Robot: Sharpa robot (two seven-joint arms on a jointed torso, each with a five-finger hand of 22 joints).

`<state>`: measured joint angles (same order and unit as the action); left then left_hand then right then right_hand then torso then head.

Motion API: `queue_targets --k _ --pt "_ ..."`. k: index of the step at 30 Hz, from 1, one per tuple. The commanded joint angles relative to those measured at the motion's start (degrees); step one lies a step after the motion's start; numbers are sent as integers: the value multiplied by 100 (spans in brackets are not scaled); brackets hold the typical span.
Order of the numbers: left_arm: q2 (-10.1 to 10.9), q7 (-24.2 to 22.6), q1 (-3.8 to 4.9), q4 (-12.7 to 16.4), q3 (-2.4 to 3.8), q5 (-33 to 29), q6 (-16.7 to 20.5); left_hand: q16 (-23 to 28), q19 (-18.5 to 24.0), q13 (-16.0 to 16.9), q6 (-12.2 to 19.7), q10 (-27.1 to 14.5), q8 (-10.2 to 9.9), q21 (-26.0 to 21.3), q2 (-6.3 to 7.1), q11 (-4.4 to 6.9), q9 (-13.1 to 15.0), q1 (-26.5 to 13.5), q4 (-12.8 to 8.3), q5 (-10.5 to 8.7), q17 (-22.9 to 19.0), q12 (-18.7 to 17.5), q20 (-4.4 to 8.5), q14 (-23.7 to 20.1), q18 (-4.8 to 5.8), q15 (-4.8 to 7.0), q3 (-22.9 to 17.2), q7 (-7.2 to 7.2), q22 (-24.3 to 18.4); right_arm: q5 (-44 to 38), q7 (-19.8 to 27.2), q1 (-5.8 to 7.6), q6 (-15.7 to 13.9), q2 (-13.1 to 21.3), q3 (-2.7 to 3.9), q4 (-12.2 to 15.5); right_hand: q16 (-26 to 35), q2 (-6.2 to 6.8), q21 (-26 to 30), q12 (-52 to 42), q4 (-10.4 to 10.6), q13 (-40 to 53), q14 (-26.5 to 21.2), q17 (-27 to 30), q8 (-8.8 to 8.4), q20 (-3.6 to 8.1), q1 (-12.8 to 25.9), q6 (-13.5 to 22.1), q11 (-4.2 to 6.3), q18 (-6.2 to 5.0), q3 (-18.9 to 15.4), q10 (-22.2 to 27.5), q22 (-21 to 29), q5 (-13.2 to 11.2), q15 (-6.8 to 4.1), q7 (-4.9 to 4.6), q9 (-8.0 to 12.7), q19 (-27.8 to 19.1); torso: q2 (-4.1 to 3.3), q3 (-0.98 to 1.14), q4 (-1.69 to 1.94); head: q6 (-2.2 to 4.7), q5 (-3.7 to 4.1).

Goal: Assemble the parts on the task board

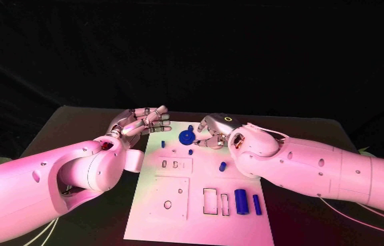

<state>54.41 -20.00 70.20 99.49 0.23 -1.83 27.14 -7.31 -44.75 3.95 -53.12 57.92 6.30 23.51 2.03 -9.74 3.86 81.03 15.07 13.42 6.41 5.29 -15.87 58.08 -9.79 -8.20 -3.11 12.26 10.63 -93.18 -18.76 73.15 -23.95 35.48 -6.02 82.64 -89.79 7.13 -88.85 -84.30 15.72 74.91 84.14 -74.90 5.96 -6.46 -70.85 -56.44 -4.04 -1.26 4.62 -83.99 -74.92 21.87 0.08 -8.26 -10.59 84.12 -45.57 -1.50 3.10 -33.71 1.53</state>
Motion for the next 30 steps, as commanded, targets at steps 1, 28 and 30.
queue_targets --k 1,28,30 --pt "-6 -30 6 -11 4 -3 -106 23 29 -8 -24 -3 -17 34 15 -33 -6 61 -16 -26 5 -24 -5 -37 -54 -7 24 15 8 403 340 65 -455 378 26 274 -12 29 -5 -36 -55 925 581 -1487 -41 44 -200 -64 42 86 65 -126 -1384 -59 -37 -1 11 479 16 0 -20 21 19" --pt "-109 -27 -18 -228 -19 -3 -219 28 39 -7 -29 3 -21 35 14 -32 -5 67 -19 -26 8 -29 -8 -33 -54 -7 25 13 8 2296 2189 -81 245 2086 25 -26 52 266 254 134 -501 757 545 -1347 -236 72 -999 89 9 4 -16 15 -1132 -248 -29 -57 105 247 93 125 -137 -17 121" --pt "-111 -27 -19 -232 -19 -3 -217 28 39 -7 -29 3 -21 35 14 -32 -5 67 -19 -26 8 -29 -8 -33 -54 -7 25 13 8 2289 2181 -121 262 2036 24 -82 48 262 251 128 -499 764 547 -1357 -235 64 -1004 99 2 5 -22 9 -1136 -234 -22 -63 107 250 89 126 -132 -26 120"
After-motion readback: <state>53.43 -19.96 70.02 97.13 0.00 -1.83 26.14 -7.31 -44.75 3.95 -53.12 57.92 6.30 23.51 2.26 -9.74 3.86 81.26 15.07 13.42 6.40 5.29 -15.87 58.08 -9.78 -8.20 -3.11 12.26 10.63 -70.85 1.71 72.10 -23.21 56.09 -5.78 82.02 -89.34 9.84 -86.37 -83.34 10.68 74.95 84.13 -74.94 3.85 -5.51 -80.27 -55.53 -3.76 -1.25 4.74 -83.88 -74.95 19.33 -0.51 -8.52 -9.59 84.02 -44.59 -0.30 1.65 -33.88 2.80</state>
